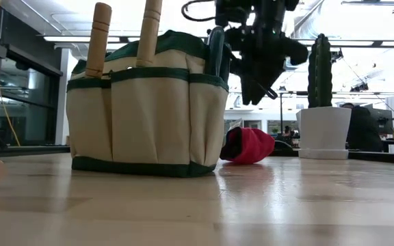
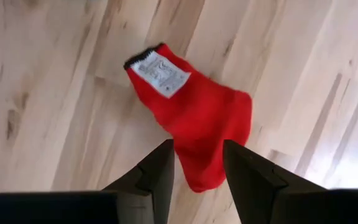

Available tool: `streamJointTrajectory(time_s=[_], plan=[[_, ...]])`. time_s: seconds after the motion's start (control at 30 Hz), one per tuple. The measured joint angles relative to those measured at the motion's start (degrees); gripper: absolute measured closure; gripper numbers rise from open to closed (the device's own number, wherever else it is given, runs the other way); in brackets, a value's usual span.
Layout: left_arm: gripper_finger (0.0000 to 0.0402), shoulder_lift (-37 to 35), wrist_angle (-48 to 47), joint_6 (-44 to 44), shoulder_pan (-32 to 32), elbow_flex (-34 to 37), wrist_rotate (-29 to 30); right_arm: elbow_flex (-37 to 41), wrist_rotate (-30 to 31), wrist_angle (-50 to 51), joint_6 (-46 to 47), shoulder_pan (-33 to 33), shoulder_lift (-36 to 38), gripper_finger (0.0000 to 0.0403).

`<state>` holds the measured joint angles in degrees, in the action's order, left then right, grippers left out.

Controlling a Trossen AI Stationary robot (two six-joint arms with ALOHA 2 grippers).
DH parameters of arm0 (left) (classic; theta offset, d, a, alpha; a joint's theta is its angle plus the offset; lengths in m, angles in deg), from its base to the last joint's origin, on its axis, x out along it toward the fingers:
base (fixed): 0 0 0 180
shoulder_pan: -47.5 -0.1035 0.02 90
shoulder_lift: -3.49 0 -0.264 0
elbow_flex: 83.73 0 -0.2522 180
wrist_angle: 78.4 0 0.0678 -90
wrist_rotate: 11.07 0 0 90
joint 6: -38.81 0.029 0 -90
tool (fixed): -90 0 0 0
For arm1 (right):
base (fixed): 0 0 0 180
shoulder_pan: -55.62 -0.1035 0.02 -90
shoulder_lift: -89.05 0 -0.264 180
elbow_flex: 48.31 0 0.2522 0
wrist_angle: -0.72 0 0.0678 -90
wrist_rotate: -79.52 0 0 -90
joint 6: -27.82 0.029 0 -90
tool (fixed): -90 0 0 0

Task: Pick & Place Garden tools in Gardening bag
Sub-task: Put the red gloves into the gardening bag

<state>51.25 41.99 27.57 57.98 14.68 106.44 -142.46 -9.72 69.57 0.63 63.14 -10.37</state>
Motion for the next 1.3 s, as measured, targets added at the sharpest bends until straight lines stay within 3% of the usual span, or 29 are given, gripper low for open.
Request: streamJointTrajectory(time_s=[0.23, 0.5, 0.73, 1.0, 1.3], plan=[[0.0290, -2.0, -0.2, -1.9, 0.0, 3.9, -3.5, 4.0, 0.5, -5.1, -0.8, 0.8, 0.0, 0.0199], [0.0290, -3.4, -0.2, -1.2, 0.0, 5.7, -6.0, 8.8, 0.9, -13.1, -11.1, 0.8, -0.1, 0.0119], [0.0290, -3.4, 1.5, -3.7, 0.0, 5.7, -1.5, 14.3, 0.4, -21.5, -16.7, 1.1, -0.2, 0.0113], [0.0290, -3.5, 3.3, -3.3, 0.0, 5.7, 0.5, 21.5, -2.4, -28.4, -16.1, 3.2, -0.3, 0.0113], [0.0290, -3.4, 3.4, -6.2, 0.0, 5.7, 3.3, 24.9, -4.2, -32.0, -8.1, 4.7, -0.3, 0.0119]])
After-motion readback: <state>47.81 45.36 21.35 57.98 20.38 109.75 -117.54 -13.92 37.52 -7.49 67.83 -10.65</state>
